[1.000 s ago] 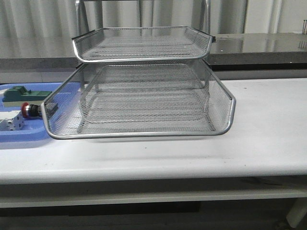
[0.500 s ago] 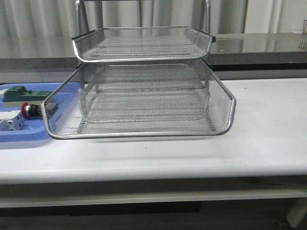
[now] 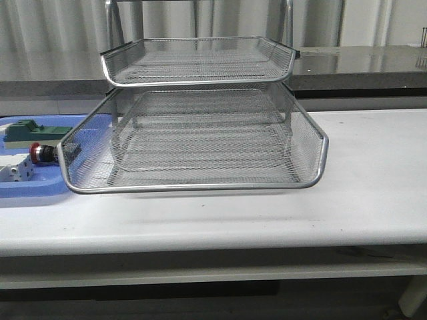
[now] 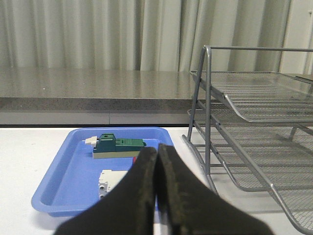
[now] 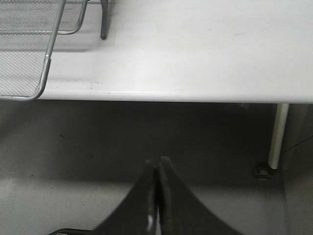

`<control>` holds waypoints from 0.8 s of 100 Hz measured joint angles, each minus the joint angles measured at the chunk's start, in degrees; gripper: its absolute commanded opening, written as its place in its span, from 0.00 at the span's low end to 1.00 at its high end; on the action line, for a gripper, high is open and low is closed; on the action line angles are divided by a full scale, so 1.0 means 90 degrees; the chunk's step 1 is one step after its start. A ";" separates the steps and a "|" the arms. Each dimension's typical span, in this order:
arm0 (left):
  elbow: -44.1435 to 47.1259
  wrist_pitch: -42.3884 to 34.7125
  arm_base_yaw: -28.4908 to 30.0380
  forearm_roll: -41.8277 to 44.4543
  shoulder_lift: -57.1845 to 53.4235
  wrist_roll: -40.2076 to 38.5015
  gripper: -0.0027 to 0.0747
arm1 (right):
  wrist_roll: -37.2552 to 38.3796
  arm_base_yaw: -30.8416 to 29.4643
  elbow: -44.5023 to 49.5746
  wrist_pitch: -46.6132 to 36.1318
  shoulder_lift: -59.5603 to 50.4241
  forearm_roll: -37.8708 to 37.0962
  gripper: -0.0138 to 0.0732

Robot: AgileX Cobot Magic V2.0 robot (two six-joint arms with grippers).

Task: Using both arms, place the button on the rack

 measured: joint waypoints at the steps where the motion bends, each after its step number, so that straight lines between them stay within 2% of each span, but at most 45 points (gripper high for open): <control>1: 0.0000 0.0000 0.0000 0.0000 0.0000 0.0000 0.01 | 0.0000 0.0000 0.0000 0.0000 0.0000 0.0000 0.08; 46: 0.0000 -0.0069 0.0000 -0.0107 0.0000 0.0000 0.01 | 0.0000 0.0000 0.0000 0.0004 0.0000 0.0000 0.08; 66: -0.0419 0.0994 0.0000 -0.0159 0.0135 0.0000 0.01 | 0.0000 0.0000 0.0000 0.0004 0.0000 -0.0003 0.08; 80: -0.1157 0.1523 0.0000 -0.0163 0.0958 0.0000 0.01 | 0.0000 0.0000 0.0000 0.0004 0.0000 -0.0003 0.08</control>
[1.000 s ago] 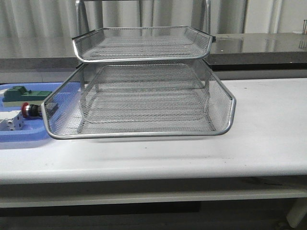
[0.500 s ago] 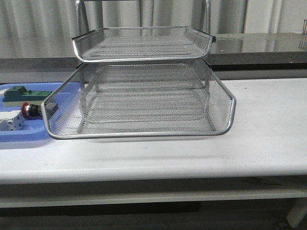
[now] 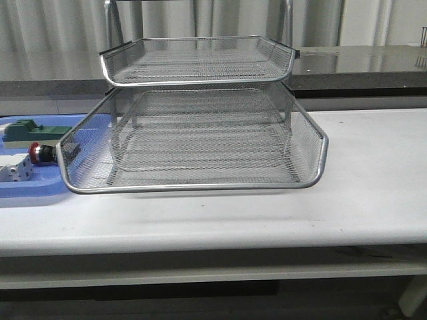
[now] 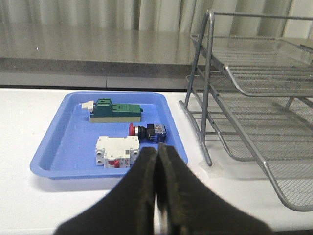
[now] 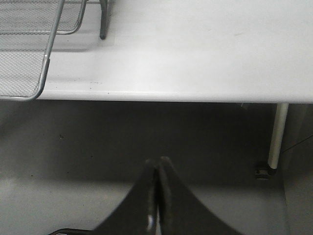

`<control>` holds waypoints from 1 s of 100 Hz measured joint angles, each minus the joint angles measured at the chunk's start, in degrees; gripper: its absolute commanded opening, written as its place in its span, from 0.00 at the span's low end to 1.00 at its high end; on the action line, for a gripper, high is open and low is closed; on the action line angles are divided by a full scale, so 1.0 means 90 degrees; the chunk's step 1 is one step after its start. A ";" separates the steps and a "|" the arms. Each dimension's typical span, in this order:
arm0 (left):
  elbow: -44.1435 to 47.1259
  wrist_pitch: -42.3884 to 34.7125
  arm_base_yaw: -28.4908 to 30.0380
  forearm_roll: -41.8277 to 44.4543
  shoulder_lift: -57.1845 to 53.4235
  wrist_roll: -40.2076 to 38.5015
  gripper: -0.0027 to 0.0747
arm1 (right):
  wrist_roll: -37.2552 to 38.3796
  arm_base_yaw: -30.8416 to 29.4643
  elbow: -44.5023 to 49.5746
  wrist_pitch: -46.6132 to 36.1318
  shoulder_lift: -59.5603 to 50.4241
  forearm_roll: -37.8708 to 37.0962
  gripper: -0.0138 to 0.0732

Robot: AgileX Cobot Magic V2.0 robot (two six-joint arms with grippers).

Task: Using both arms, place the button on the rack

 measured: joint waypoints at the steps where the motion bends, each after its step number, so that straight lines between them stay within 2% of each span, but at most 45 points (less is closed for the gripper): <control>1: -0.0083 0.0029 0.0000 0.0000 0.0111 0.0000 0.01 | 0.0000 0.0000 0.0000 0.0000 0.0000 0.0000 0.08; 33: -0.2246 0.1237 0.0000 0.0000 0.3151 0.0013 0.01 | 0.0000 0.0000 0.0000 0.0000 0.0000 0.0000 0.08; 61: -0.4087 0.2285 0.0000 0.0000 0.5542 0.0566 0.01 | 0.0000 0.0000 0.0000 0.0000 0.0000 0.0000 0.08; 92: -0.5141 0.2472 0.0000 0.0000 0.6908 0.1290 0.01 | 0.0000 0.0000 0.0000 0.0000 0.0000 0.0000 0.08; 100: -0.5223 0.2472 0.0000 0.0000 0.7012 0.1345 0.07 | 0.0000 0.0000 0.0000 0.0000 0.0000 0.0000 0.08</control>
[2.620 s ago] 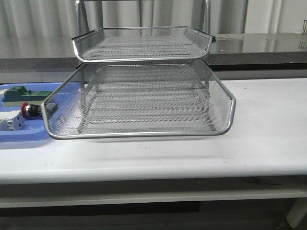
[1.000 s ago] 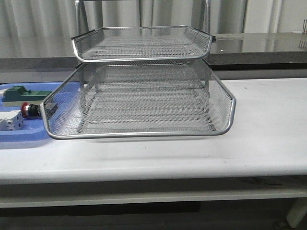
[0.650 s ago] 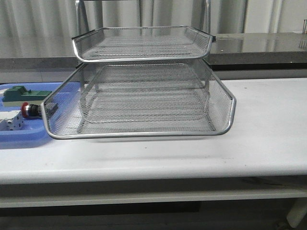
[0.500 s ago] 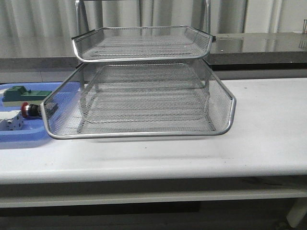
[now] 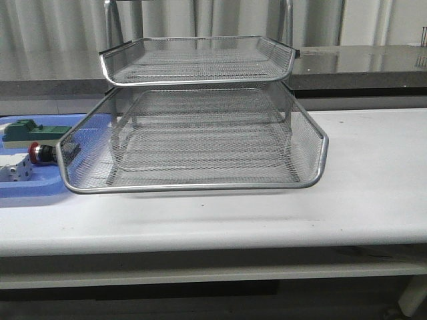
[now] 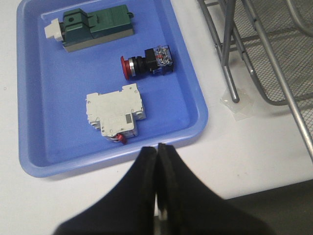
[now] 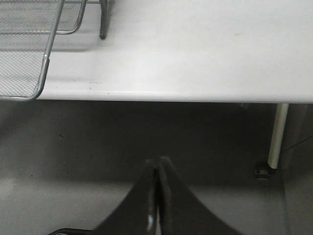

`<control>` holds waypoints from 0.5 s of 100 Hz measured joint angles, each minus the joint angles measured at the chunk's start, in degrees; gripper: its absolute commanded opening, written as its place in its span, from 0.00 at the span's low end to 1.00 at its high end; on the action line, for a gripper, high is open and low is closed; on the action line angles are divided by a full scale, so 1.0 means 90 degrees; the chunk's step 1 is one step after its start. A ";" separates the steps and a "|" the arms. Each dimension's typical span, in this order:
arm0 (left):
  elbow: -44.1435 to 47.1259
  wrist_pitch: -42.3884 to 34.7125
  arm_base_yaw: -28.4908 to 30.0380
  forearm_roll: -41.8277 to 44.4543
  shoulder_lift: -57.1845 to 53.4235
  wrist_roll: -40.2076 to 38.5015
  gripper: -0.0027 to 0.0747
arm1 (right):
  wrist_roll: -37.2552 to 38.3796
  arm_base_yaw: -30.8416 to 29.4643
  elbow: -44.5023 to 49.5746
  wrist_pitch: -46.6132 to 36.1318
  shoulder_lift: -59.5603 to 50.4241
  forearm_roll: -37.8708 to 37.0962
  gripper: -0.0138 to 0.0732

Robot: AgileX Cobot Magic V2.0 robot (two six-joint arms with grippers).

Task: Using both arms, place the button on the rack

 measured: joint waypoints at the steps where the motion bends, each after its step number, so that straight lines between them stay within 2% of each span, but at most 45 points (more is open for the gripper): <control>1: 0.0000 0.0000 0.0000 0.0000 0.0009 0.0000 0.08 | 0.0000 0.0000 0.0000 0.0000 0.0000 0.0000 0.08; 6: -0.0027 0.0024 0.0000 0.0000 0.0014 0.0005 0.16 | 0.0000 0.0000 0.0000 0.0000 0.0000 0.0000 0.08; 13: -0.0031 0.0085 0.0000 0.0000 0.0014 0.0104 0.33 | 0.0000 0.0000 0.0000 0.0000 0.0000 0.0000 0.08; 25: -0.0041 0.0344 0.0000 0.0000 0.0014 0.0386 0.77 | 0.0000 0.0000 0.0000 0.0000 0.0000 0.0000 0.08; 32: -0.0041 0.0465 0.0000 0.0000 0.0014 0.0478 0.95 | 0.0000 0.0000 0.0000 0.0000 0.0000 0.0000 0.08; 34: -0.0041 0.0500 0.0000 0.0000 0.0014 0.0496 0.97 | 0.0000 0.0000 0.0000 0.0000 0.0000 0.0000 0.08; 50: -0.0041 0.0567 0.0000 0.0000 0.0014 0.0507 0.89 | 0.0000 0.0000 0.0000 0.0010 0.0000 0.0000 0.08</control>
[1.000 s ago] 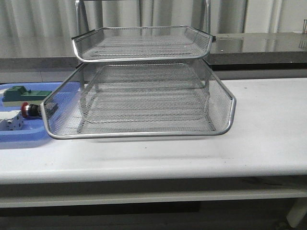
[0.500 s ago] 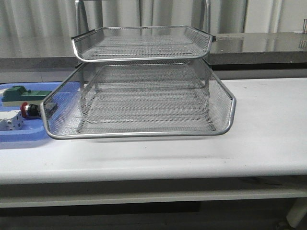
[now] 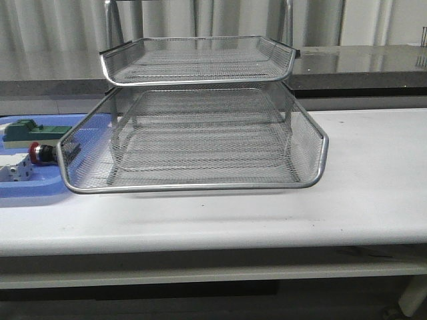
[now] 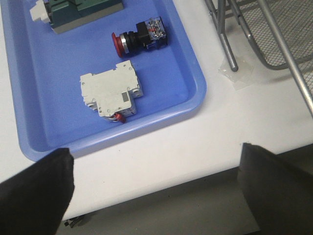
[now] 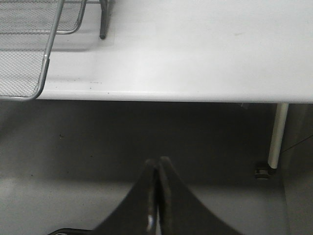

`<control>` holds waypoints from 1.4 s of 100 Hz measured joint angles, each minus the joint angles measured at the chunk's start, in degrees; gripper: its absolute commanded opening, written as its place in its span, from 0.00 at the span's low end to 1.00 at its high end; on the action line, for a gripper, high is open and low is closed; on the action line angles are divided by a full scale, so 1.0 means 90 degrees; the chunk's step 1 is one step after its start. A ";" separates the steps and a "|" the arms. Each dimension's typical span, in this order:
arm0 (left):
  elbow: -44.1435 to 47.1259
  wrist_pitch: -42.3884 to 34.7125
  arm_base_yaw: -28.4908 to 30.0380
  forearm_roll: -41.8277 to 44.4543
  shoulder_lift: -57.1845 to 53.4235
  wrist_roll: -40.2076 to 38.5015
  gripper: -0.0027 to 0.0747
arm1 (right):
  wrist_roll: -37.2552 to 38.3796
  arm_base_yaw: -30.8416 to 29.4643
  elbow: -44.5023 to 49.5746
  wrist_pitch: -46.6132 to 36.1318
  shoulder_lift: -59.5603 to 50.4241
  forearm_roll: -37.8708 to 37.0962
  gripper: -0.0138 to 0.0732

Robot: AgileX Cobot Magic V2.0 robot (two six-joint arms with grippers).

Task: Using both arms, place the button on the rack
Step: 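Lower the left gripper onto the red-capped push button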

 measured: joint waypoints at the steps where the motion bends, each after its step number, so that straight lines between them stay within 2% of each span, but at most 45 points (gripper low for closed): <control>1: 0.0000 0.0000 0.0000 0.0000 0.0000 0.0000 0.88 | 0.0000 0.0000 0.0000 0.0000 0.0000 0.0000 0.08; 20: 0.0000 -0.0160 0.0000 -0.0268 0.0000 0.0013 0.84 | 0.0000 0.0000 0.0000 0.0000 0.0000 0.0000 0.08; 34: -0.0239 -0.0198 0.0000 -0.0279 0.0203 0.0467 0.84 | 0.0000 0.0000 0.0000 0.0000 0.0000 0.0000 0.08; 52: -0.1178 -0.0069 0.0000 -0.0283 0.1042 0.1684 0.84 | 0.0000 0.0000 0.0000 0.0000 0.0000 0.0000 0.08; 74: -0.2690 0.0708 0.0000 -0.0280 0.2548 0.3274 0.84 | 0.0000 0.0000 0.0000 0.0000 0.0000 0.0000 0.08; 108: -0.4827 0.1629 0.0000 -0.0011 0.4486 0.3899 0.84 | 0.0000 0.0000 0.0000 0.0000 0.0000 0.0000 0.08; 140: -0.5558 0.1829 0.0000 0.0105 0.5490 0.4419 0.84 | 0.0000 0.0000 0.0000 0.0000 0.0000 0.0000 0.08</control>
